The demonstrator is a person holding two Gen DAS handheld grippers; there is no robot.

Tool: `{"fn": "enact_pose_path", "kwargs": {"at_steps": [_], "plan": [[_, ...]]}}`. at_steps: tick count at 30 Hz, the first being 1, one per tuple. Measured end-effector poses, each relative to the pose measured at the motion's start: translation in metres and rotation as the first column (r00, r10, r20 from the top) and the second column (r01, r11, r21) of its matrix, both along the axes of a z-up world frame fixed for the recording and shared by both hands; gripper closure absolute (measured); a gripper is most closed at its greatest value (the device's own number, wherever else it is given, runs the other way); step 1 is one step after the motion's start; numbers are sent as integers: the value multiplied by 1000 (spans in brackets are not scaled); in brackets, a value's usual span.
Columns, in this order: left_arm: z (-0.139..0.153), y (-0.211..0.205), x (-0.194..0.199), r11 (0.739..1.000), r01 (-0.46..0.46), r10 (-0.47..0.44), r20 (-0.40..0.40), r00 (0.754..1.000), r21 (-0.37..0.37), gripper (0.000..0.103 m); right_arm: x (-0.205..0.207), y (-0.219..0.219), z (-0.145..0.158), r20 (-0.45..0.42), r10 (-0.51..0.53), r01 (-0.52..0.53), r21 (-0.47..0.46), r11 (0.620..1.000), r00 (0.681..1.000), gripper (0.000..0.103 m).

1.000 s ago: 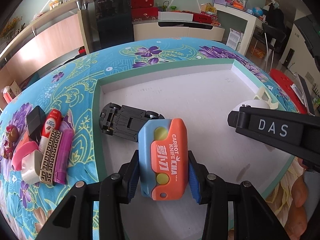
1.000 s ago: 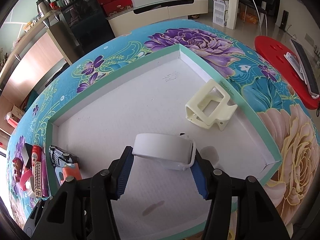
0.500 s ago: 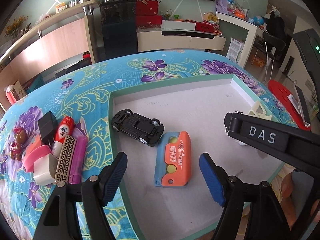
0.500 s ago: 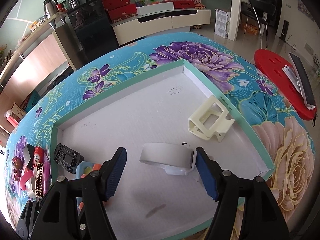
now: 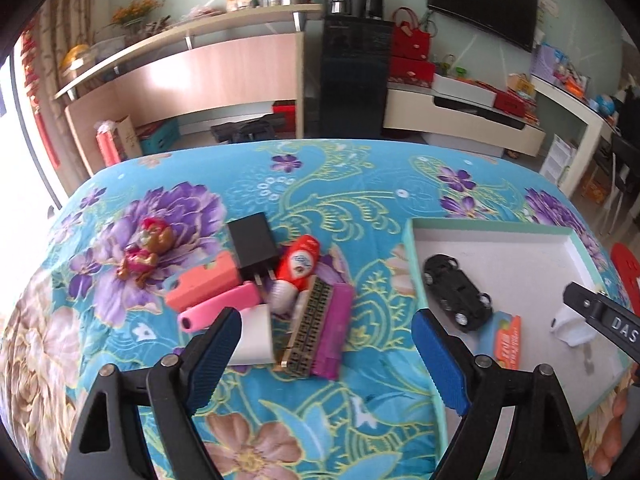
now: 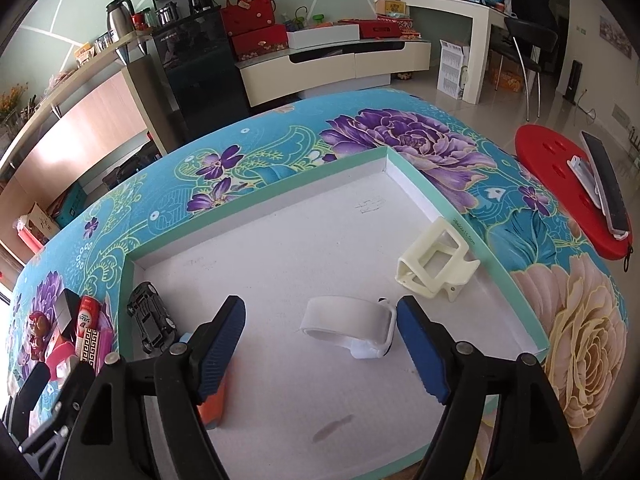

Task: Organize rigid objects
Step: 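Move both open tools back toward the pile of objects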

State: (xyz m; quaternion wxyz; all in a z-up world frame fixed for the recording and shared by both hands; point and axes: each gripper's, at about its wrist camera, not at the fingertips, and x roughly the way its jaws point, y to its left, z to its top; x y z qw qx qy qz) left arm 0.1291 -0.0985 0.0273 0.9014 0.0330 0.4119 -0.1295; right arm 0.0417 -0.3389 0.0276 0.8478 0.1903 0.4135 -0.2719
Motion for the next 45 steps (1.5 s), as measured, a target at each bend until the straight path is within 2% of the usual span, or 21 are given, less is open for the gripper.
{"fn": "enact_pose_path", "kwargs": {"at_steps": [5,12,17,20,26,35,45], "plan": [[-1,42,9,990,-138,138,-12,990,-37,13,0,8,7,46,17,-16,-5,1000,999,24],[-2,71,14,968,-247,246,-30,969,-54,12,11,32,12,60,80,-78,-38,996,995,22],[0,88,14,956,-290,289,-19,957,-52,12,22,63,16,96,171,-170,-22,985,981,22],[3,100,14,947,-315,314,-14,949,-67,6,28,78,17,106,206,-204,-30,979,973,22],[4,127,15,924,-370,370,-21,929,-97,6,38,102,16,127,279,-282,1,960,952,22],[0,153,17,905,-410,407,-48,912,-112,6,55,135,8,131,370,-379,55,924,920,22],[-7,155,36,900,-424,409,-144,901,-96,5,78,174,-8,66,451,-454,40,890,890,22]]}}
